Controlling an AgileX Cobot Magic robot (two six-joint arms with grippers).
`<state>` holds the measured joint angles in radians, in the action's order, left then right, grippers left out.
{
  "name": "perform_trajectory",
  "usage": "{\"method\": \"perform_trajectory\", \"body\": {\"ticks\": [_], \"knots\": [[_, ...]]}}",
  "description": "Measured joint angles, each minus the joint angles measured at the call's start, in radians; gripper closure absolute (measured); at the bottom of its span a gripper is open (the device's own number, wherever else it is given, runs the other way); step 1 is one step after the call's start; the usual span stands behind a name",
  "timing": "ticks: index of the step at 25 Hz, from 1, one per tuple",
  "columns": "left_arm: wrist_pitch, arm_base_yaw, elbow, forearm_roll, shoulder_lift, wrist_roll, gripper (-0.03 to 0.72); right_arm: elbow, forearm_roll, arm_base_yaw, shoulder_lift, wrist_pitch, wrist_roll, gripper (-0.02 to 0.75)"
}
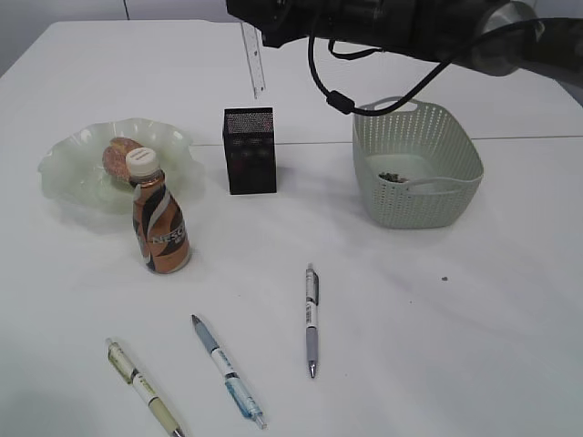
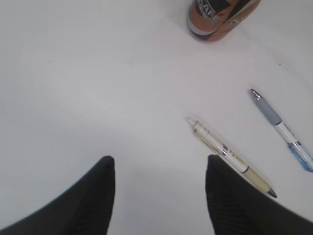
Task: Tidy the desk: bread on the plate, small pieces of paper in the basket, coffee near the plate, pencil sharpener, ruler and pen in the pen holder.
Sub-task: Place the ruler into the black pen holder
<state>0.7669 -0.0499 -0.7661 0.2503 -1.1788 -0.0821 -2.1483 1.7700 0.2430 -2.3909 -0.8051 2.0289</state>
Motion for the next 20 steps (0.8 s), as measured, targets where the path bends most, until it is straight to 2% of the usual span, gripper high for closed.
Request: {"method": "perform_trajectory", "body": {"ticks": [20], "knots": [[-0.002, 0.0, 0.0, 0.0, 0.0, 0.0, 0.255, -0.024, 0.0, 0.0, -0.089, 0.009, -0.012, 0.468]]}}
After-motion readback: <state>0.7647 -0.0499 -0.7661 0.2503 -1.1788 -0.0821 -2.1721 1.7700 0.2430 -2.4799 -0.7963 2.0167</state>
